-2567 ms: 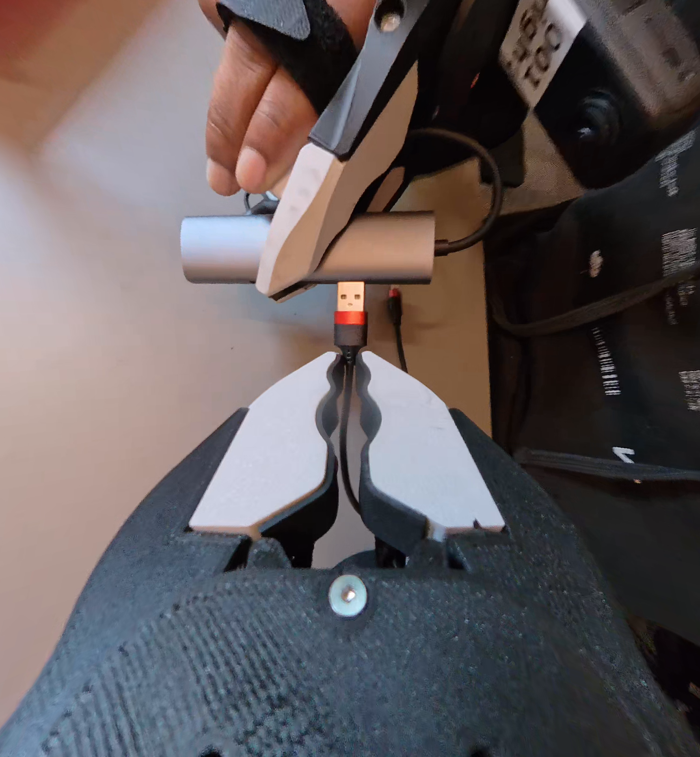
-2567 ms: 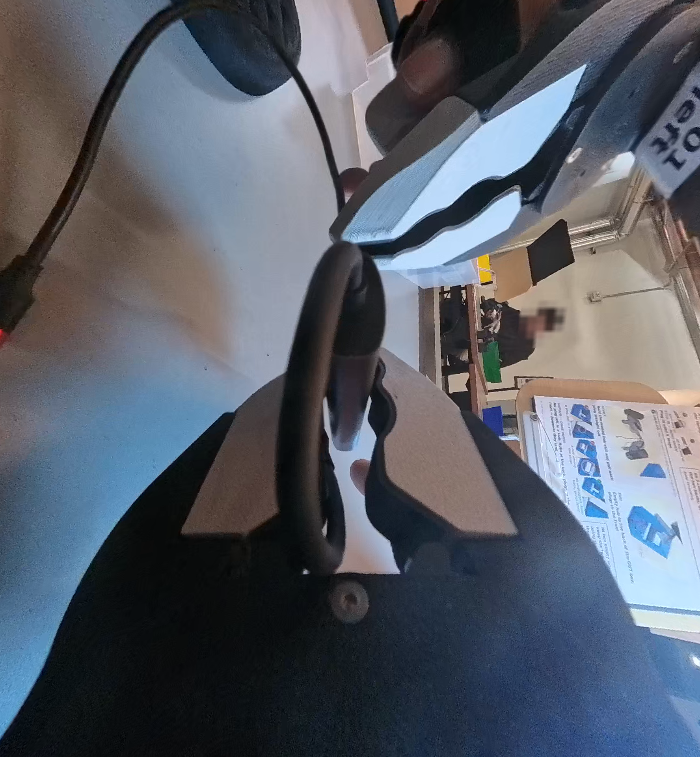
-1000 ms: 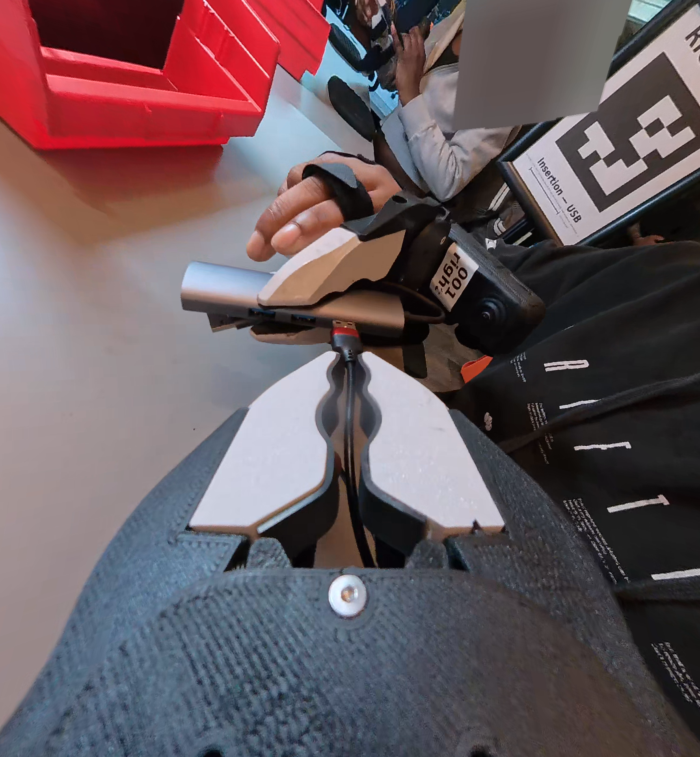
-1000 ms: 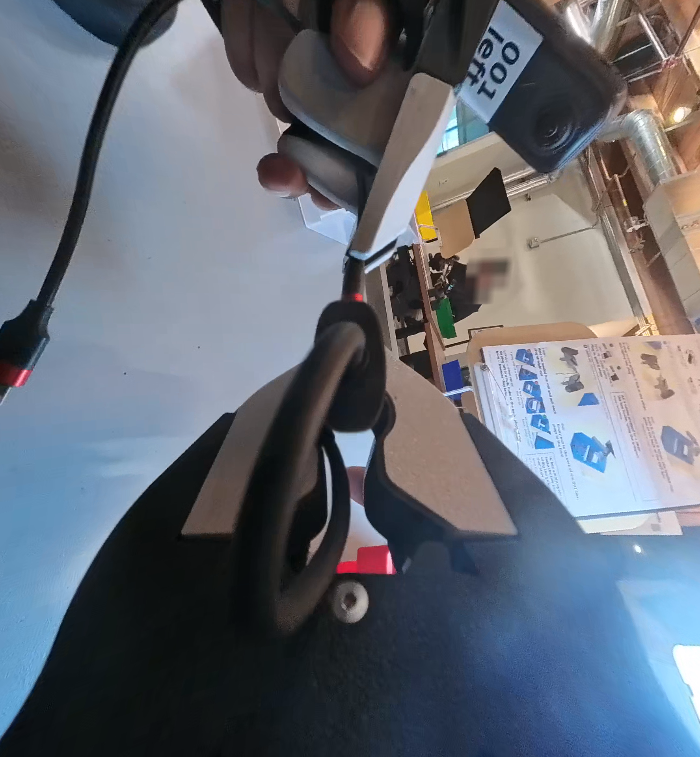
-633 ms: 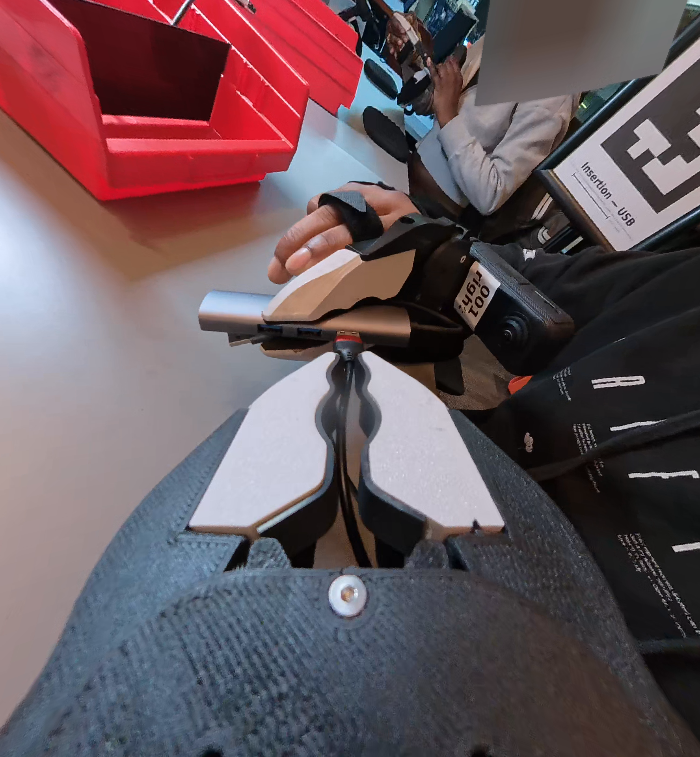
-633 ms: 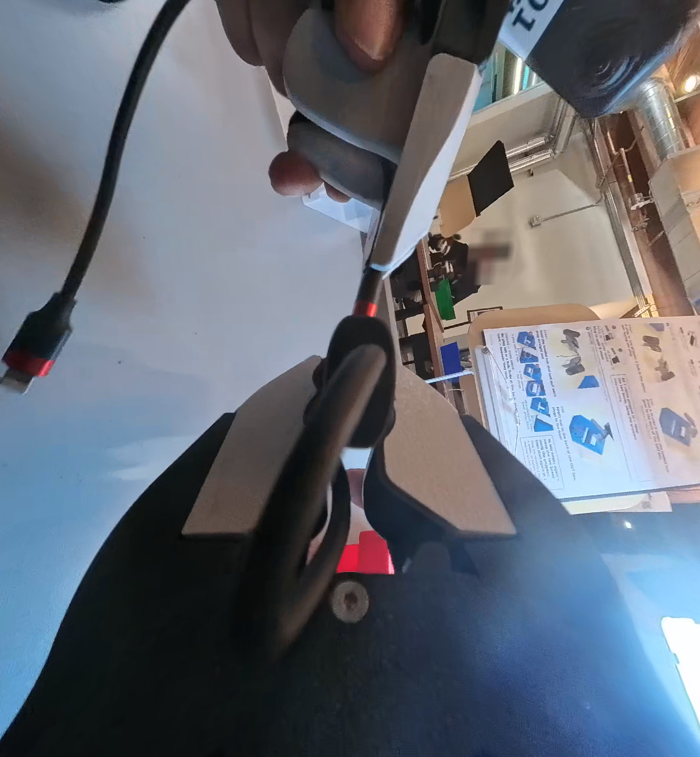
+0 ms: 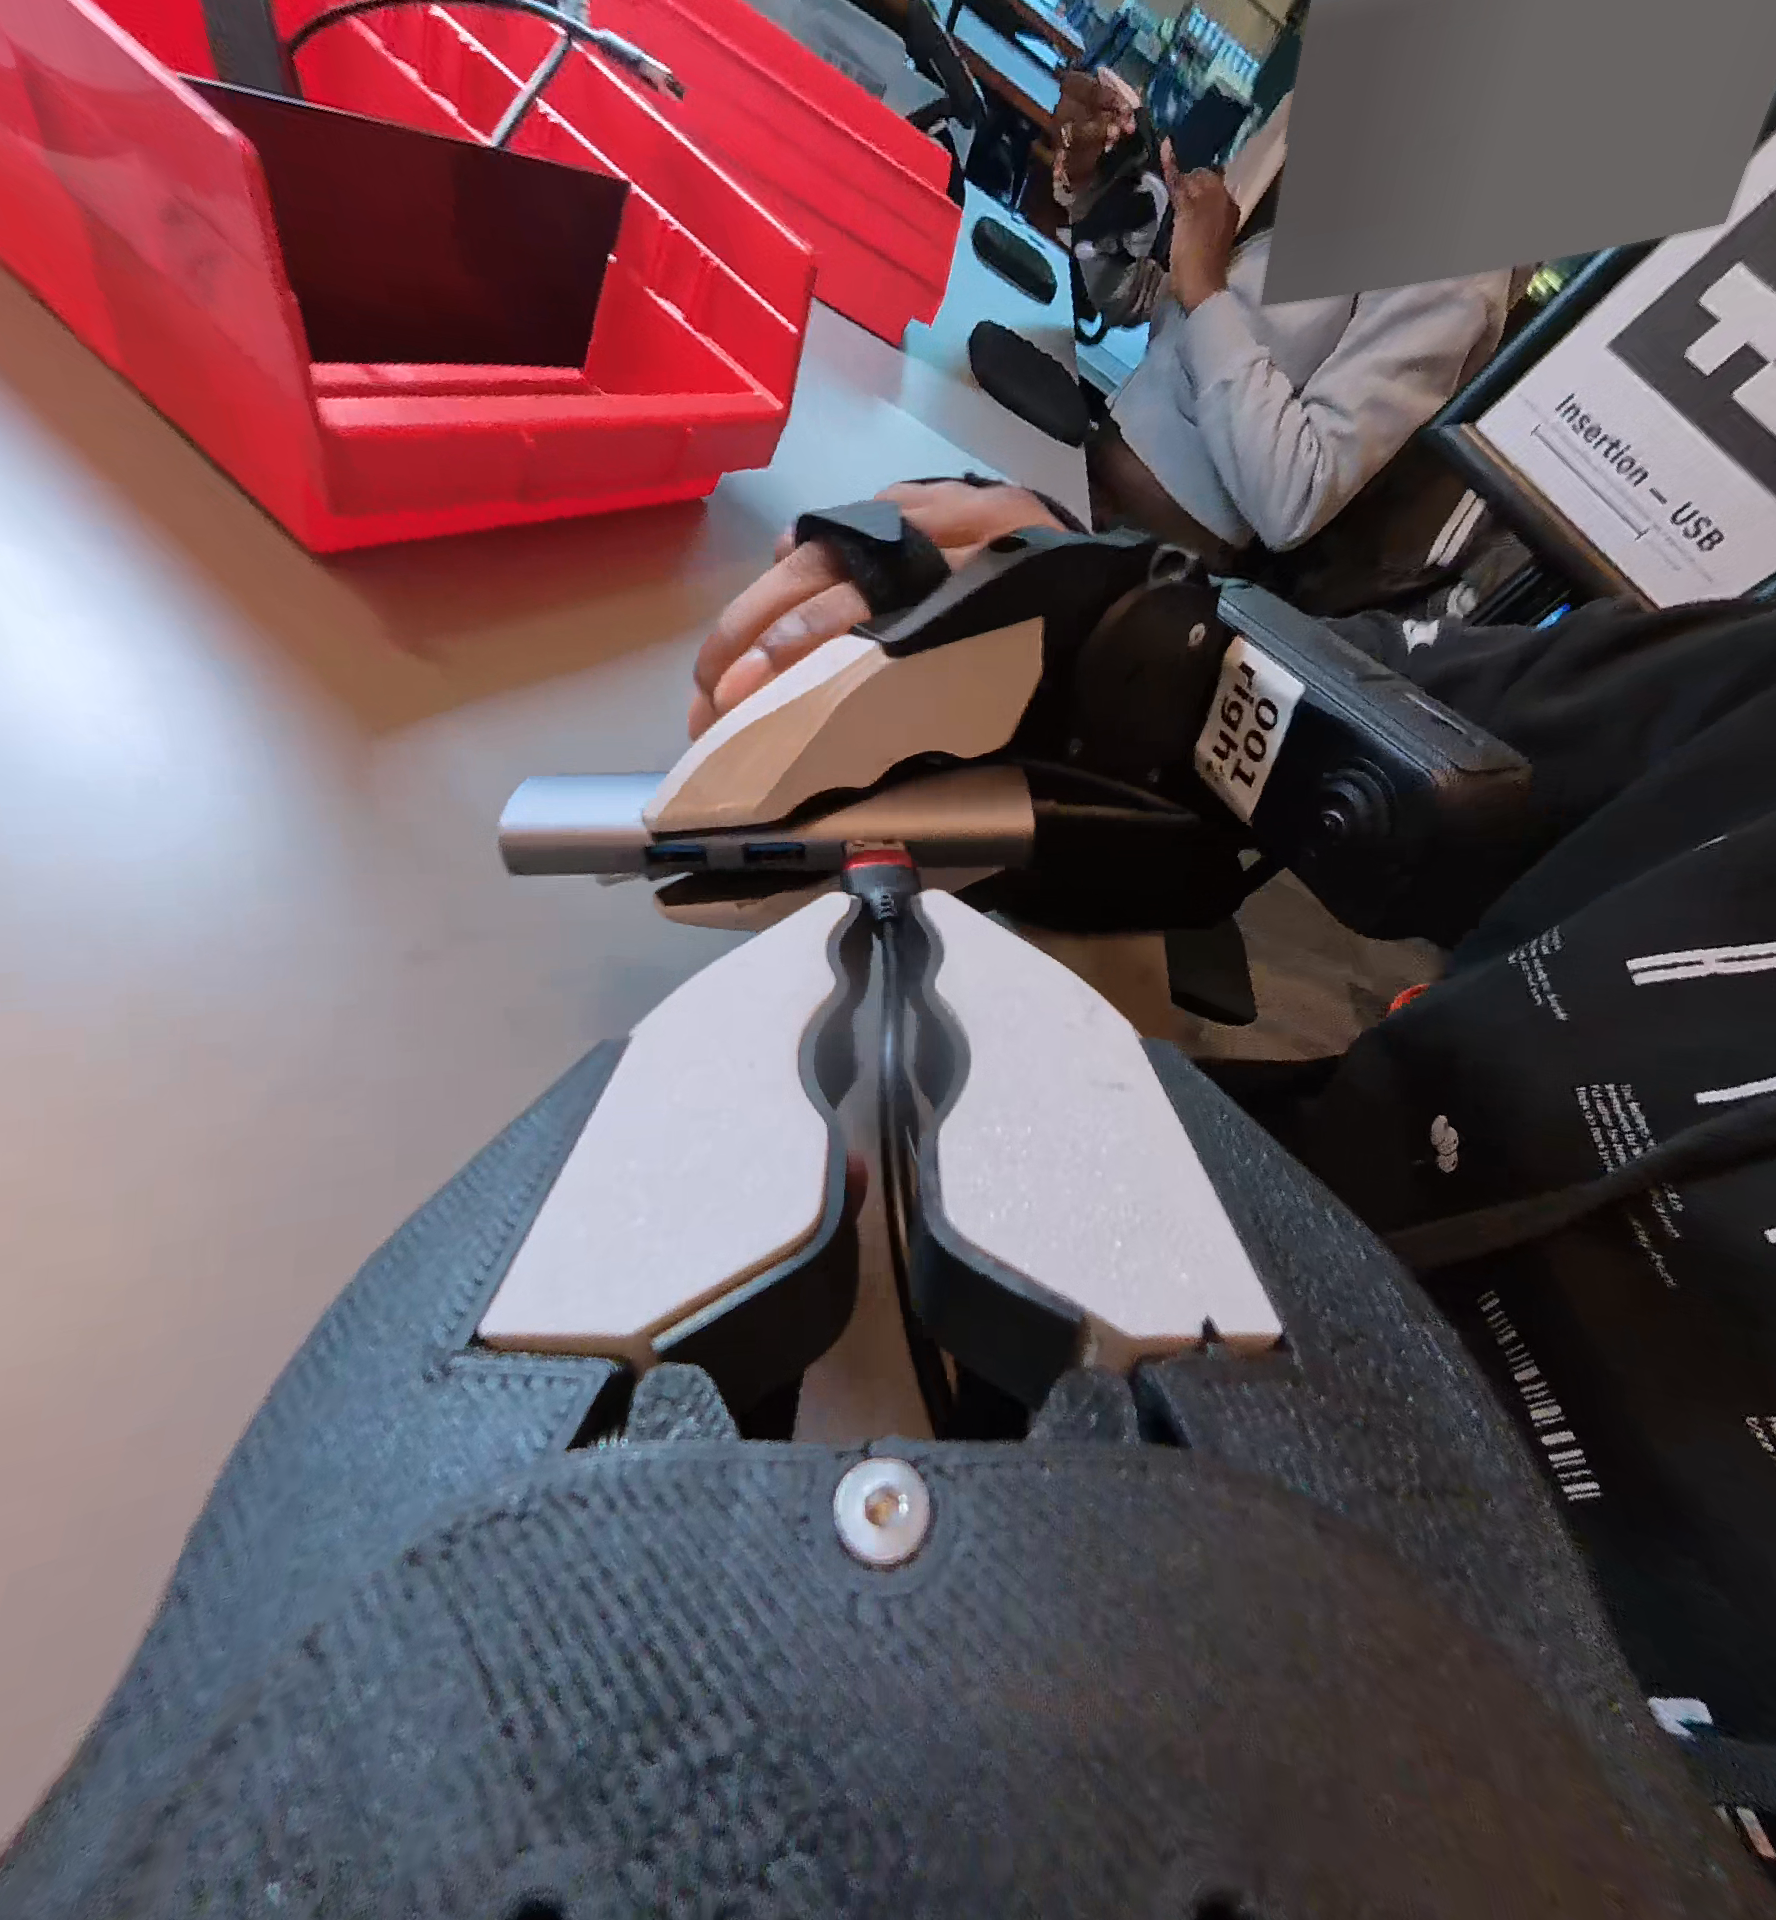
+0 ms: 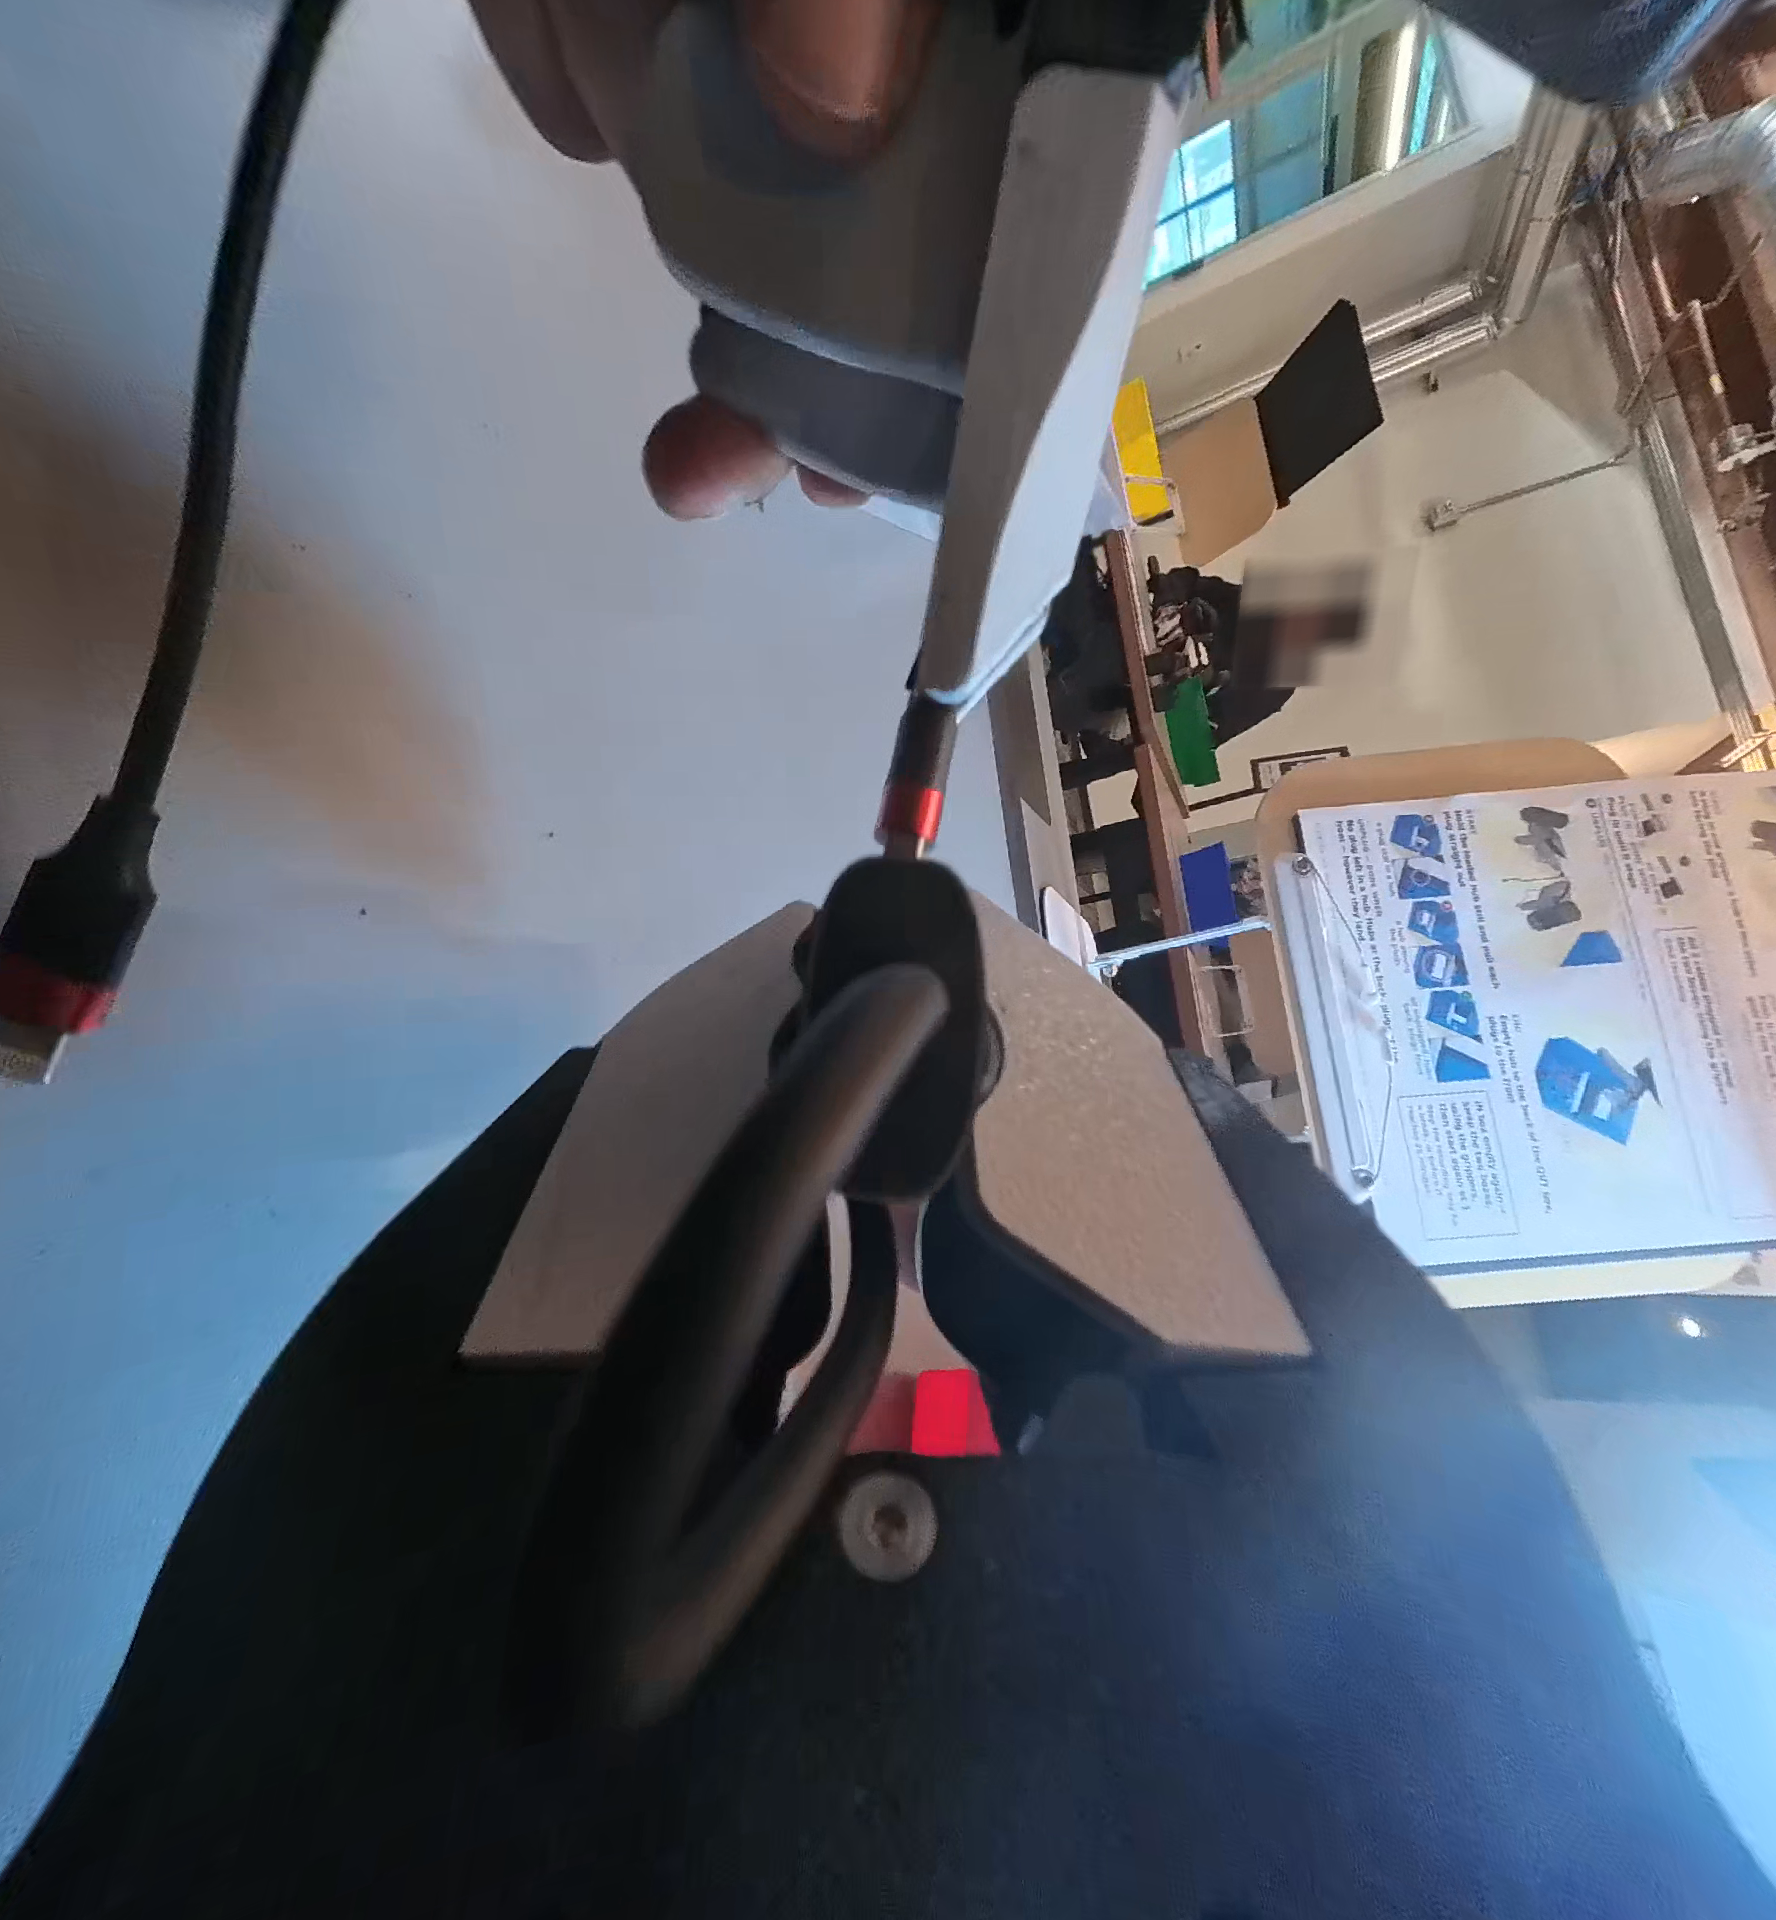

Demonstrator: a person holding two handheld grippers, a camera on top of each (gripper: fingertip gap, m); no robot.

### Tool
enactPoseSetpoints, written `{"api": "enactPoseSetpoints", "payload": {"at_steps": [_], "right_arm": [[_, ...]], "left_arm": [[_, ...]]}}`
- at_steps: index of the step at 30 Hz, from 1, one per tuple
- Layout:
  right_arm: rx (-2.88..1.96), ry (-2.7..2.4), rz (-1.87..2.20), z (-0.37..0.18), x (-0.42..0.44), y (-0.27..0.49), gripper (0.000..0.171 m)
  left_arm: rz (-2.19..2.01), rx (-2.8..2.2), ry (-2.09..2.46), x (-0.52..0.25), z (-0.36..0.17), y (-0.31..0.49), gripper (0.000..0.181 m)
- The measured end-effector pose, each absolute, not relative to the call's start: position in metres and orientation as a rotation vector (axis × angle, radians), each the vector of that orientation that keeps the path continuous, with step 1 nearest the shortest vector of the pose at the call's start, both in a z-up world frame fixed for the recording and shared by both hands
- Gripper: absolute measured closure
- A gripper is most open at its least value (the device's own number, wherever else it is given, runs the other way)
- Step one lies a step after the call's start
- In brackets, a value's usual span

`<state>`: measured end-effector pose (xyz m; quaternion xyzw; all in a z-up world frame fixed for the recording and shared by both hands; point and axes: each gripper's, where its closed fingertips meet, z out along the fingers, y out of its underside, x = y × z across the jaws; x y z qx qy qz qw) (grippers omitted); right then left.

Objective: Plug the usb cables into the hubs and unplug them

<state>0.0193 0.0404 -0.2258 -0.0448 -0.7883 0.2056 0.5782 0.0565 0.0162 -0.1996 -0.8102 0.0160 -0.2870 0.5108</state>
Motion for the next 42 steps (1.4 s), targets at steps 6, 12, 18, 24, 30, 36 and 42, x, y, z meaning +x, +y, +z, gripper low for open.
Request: {"api": "enactPoseSetpoints", "payload": {"at_steps": [6,12,18,24,30,36,42], "right_arm": [[-0.093,-1.835,0.443,-0.222,0.019,0.041,0.155],[-0.133,-1.890,0.514,-0.229,0.016,0.040,0.154],[-0.265,-1.874,0.571,-0.214,0.014,0.050,0.127],[-0.234,-1.951,0.551,-0.207,0.017,0.041,0.154],[-0.364,-1.908,0.505,-0.128,0.012,0.104,0.155],[-0.707,-1.879,0.129,-0.042,-0.015,0.256,0.155],[-1.089,-1.947,-0.165,-0.054,-0.028,0.385,0.155]], "left_arm": [[-0.682,-1.945,0.051,0.058,-0.202,0.019,0.175],[-0.785,-1.889,-0.038,0.048,-0.203,0.021,0.175],[-0.763,-1.813,-0.189,0.011,-0.198,0.016,0.175],[-0.690,-1.779,-0.118,0.013,-0.186,0.012,0.166],[-0.184,-1.706,-0.174,-0.058,-0.158,-0.014,0.145],[-0.038,-1.687,-0.233,-0.087,-0.160,-0.027,0.146],[-0.006,-1.712,-0.197,-0.081,-0.166,-0.022,0.148]]}}
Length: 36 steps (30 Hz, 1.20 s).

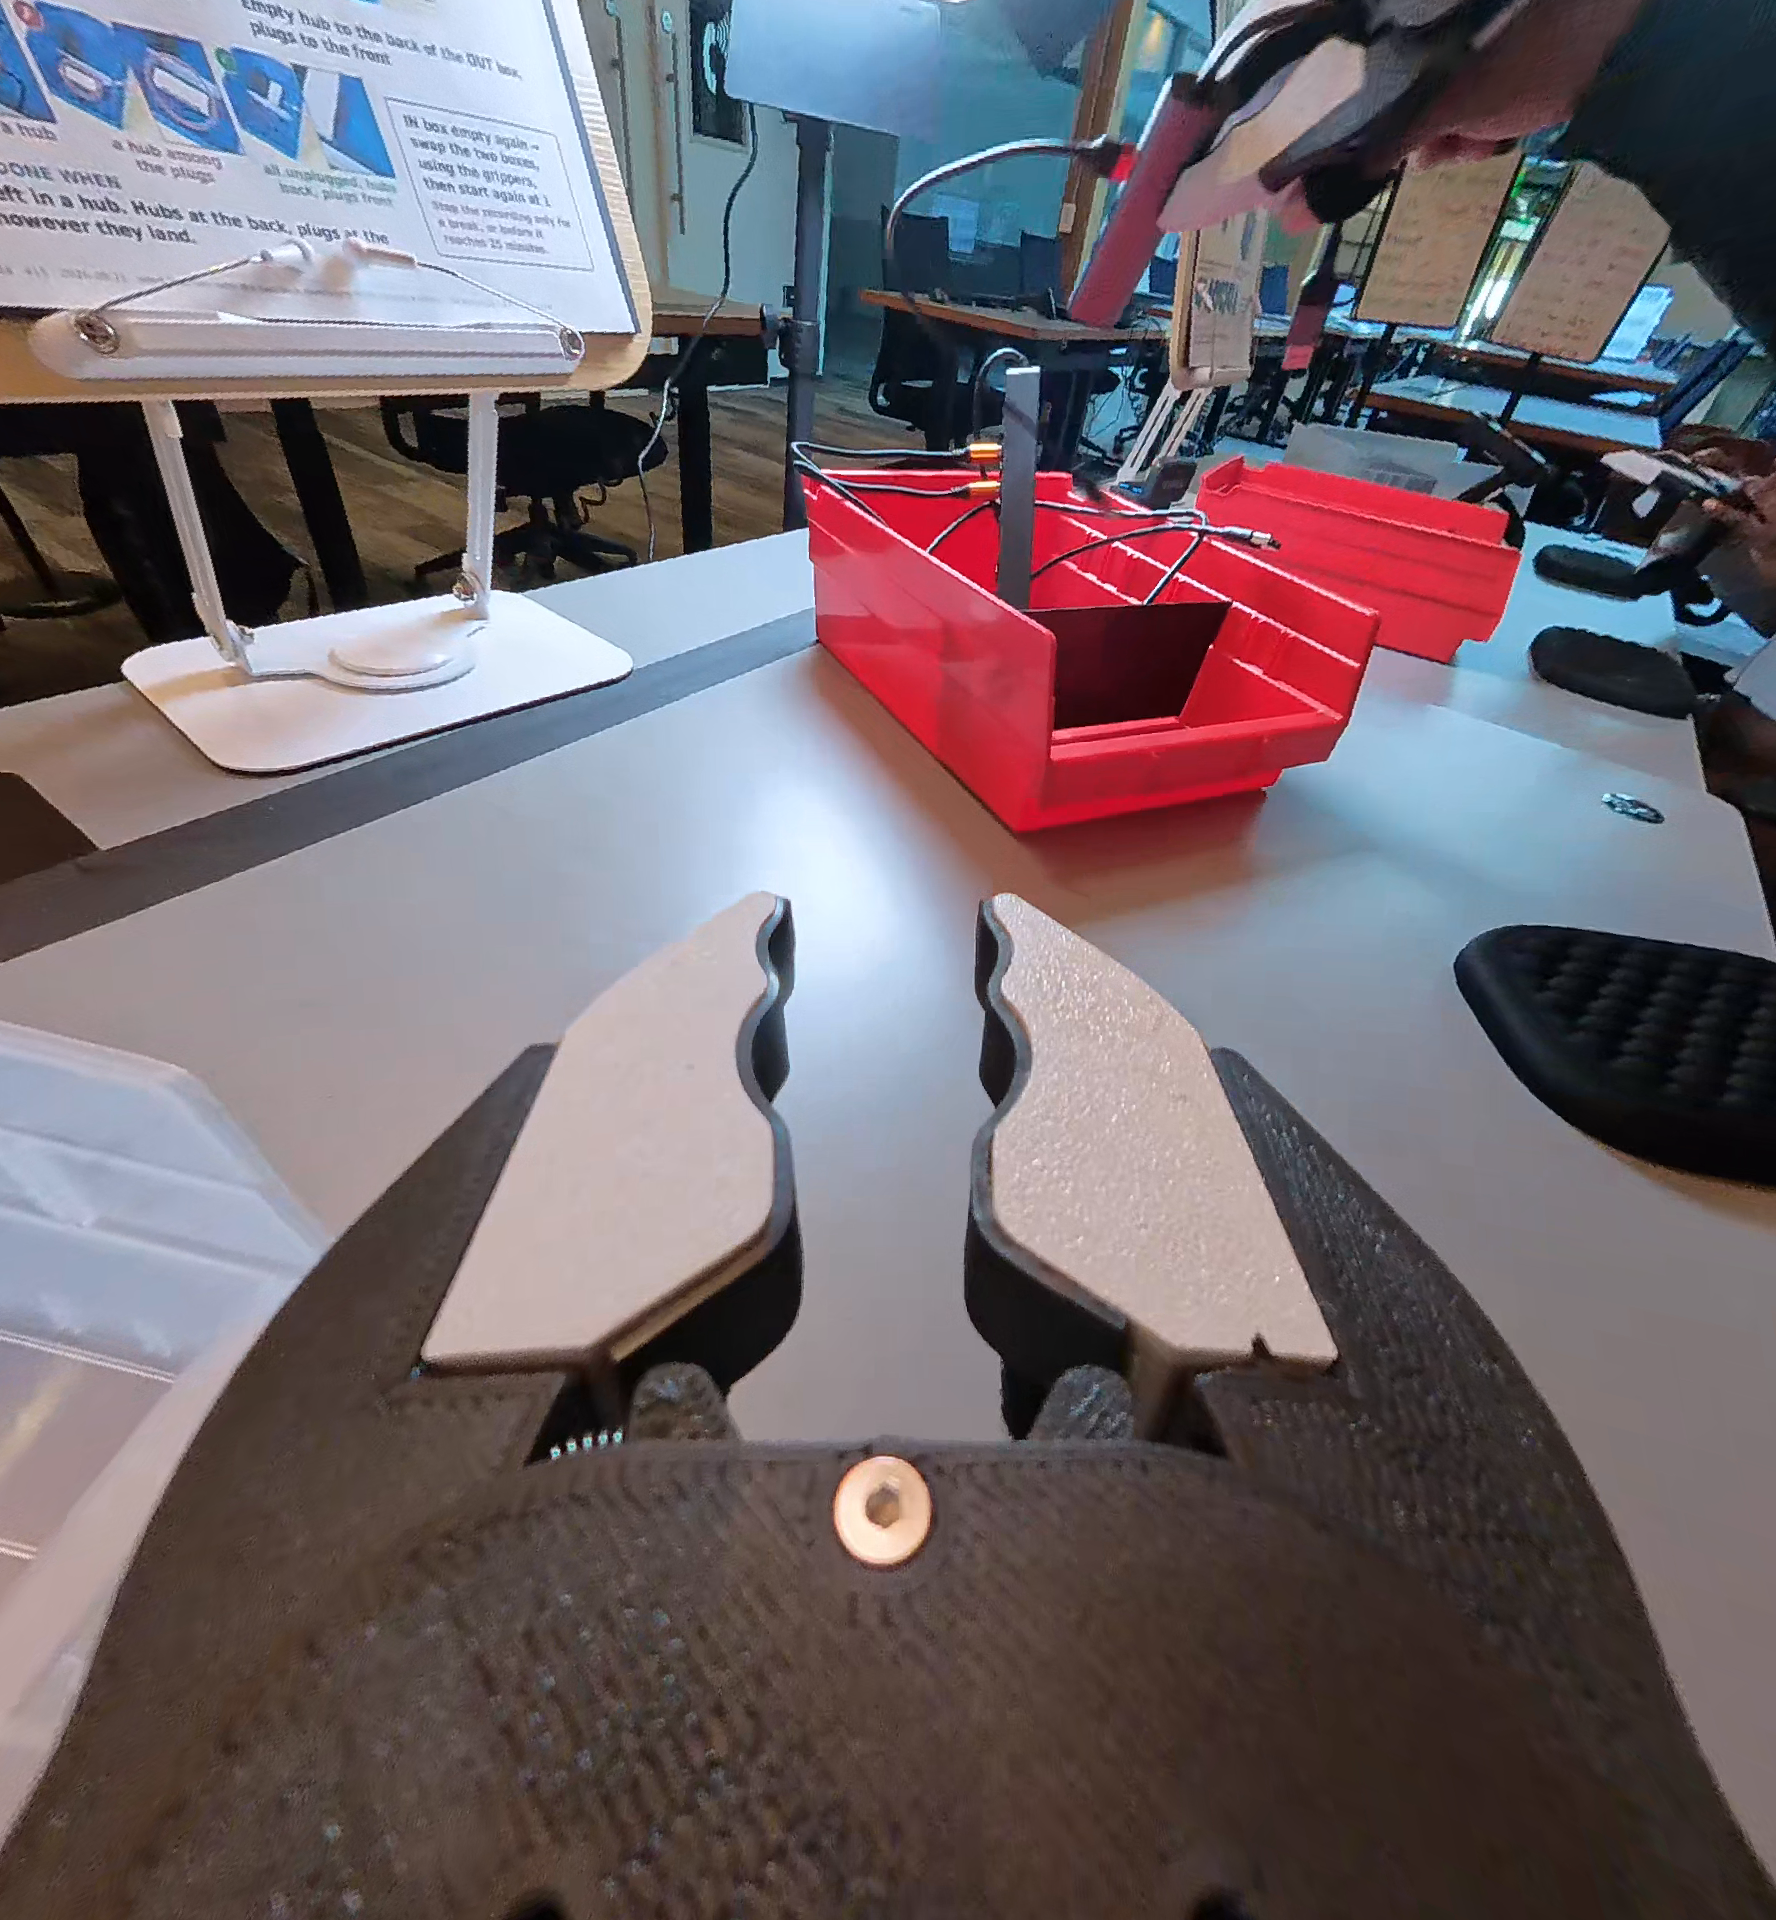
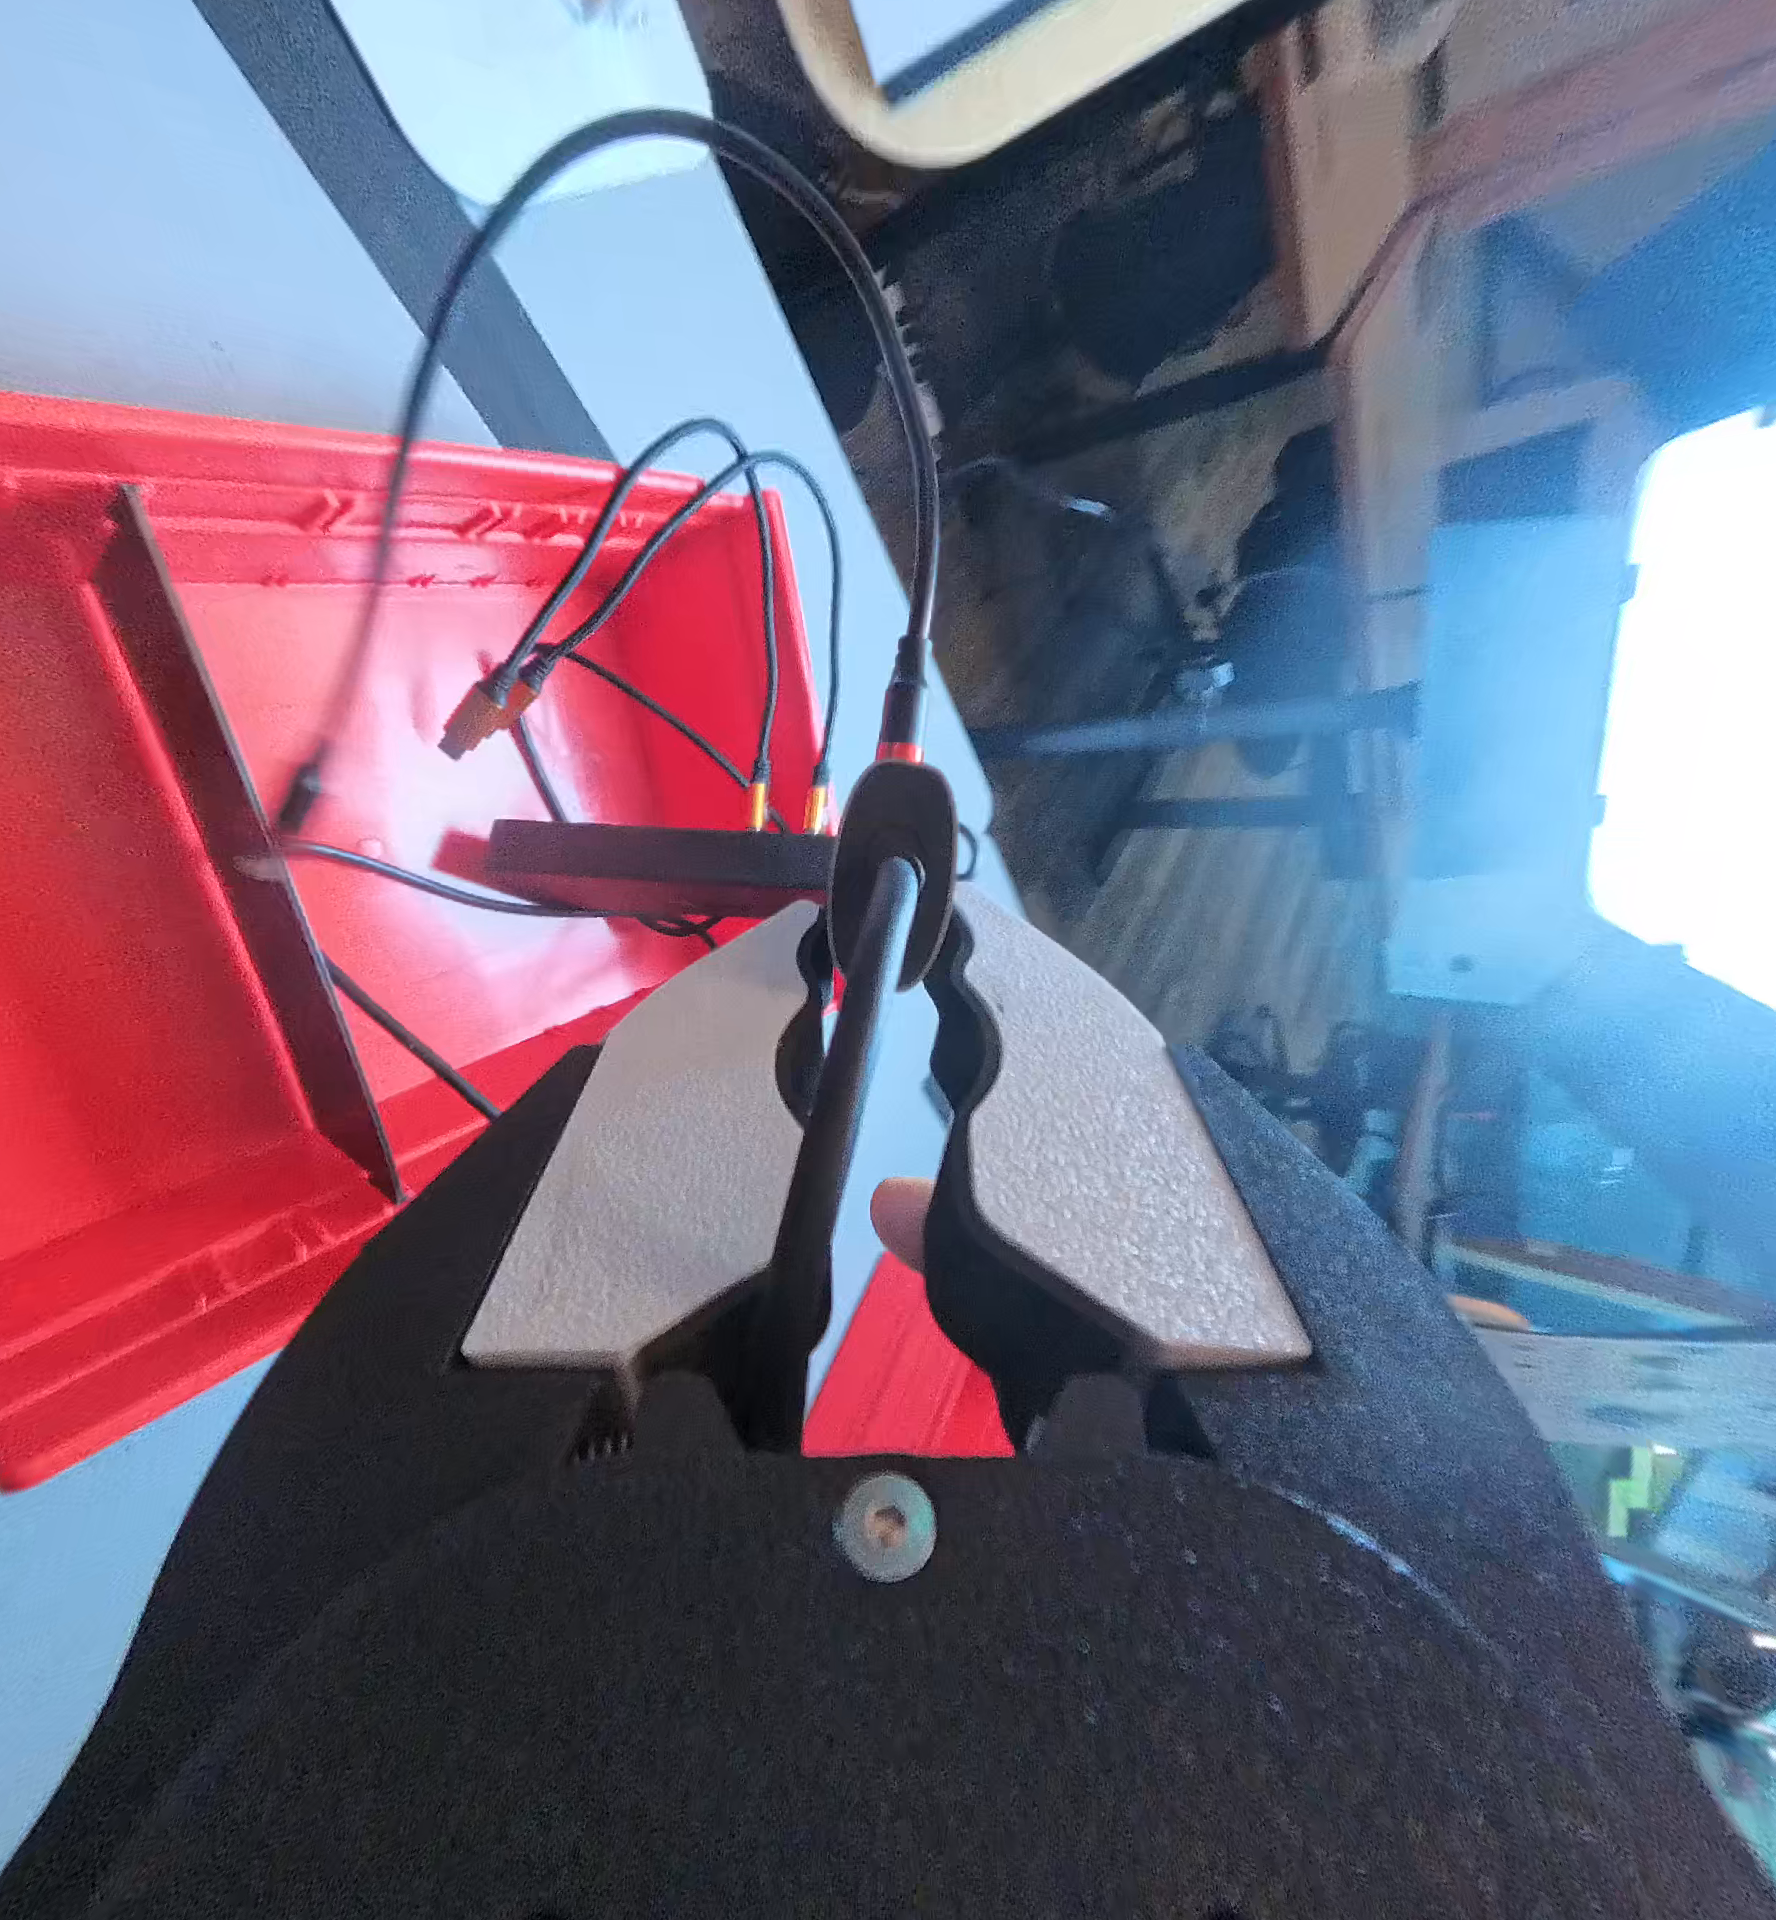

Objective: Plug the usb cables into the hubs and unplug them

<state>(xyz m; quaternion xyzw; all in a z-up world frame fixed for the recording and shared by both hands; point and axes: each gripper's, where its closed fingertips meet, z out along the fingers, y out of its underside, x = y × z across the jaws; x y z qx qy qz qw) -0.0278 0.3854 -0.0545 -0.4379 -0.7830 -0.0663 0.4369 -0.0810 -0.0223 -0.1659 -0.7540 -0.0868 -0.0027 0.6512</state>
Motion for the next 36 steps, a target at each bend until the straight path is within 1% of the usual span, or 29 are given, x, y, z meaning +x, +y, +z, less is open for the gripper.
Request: {"api": "enactPoseSetpoints", "payload": {"at_steps": [5,7,8,10,11,13,16,18,19,20,22,25,27,28,29,31,36], "right_arm": [[-1.340,-2.138,-0.055,-0.143,-0.051,0.400,0.155],[-1.448,-2.192,0.013,-0.177,-0.060,0.396,0.152],[-1.477,-2.192,0.036,-0.185,-0.065,0.397,0.140],[-1.546,-2.169,0.169,-0.182,-0.076,0.393,0.109],[-1.553,-2.141,0.253,-0.171,-0.082,0.390,0.101],[-1.499,-2.063,0.408,-0.134,-0.091,0.383,0.094],[-1.362,-1.958,0.569,-0.073,-0.088,0.359,0.094],[-1.249,-1.982,0.561,-0.058,-0.071,0.332,0.098],[-1.202,-2.039,0.545,-0.063,-0.059,0.314,0.100],[-1.164,-2.121,0.519,-0.076,-0.046,0.294,0.102],[-1.099,-2.316,0.385,-0.122,-0.016,0.261,0.101],[-1.046,-2.567,0.116,-0.207,0.021,0.234,0.098],[-1.054,-2.601,-0.063,-0.253,0.028,0.237,0.099],[-1.058,-2.579,-0.139,-0.270,0.026,0.243,0.108],[-1.053,-2.558,-0.165,-0.282,0.023,0.245,0.123],[-0.976,-2.509,-0.166,-0.285,0.015,0.244,0.141],[-0.805,-2.557,-0.025,-0.286,0.034,0.184,0.140]], "left_arm": [[-0.015,-1.751,-0.191,-0.078,-0.178,-0.017,0.148],[0.010,-1.767,-0.190,-0.080,-0.181,-0.018,0.146],[0.029,-1.781,-0.199,-0.083,-0.183,-0.019,0.145],[0.038,-1.837,-0.236,-0.089,-0.189,-0.024,0.144],[0.046,-1.850,-0.256,-0.093,-0.190,-0.026,0.141],[0.104,-1.880,-0.281,-0.104,-0.191,-0.034,0.136],[0.306,-1.961,-0.310,-0.133,-0.194,-0.056,0.126],[0.388,-2.048,-0.348,-0.152,-0.201,-0.077,0.120],[0.420,-2.094,-0.360,-0.162,-0.206,-0.088,0.119],[0.458,-2.144,-0.369,-0.171,-0.212,-0.100,0.118],[0.537,-2.288,-0.344,-0.187,-0.230,-0.122,0.116],[0.661,-2.538,-0.284,-0.211,-0.261,-0.148,0.128],[0.602,-2.641,-0.230,-0.214,-0.280,-0.148,0.136],[0.525,-2.664,-0.199,-0.210,-0.287,-0.143,0.140],[0.478,-2.685,-0.159,-0.207,-0.293,-0.138,0.144],[0.534,-2.665,-0.069,-0.212,-0.293,-0.127,0.149],[0.572,-2.638,0.113,-0.193,-0.292,-0.081,0.150]]}}
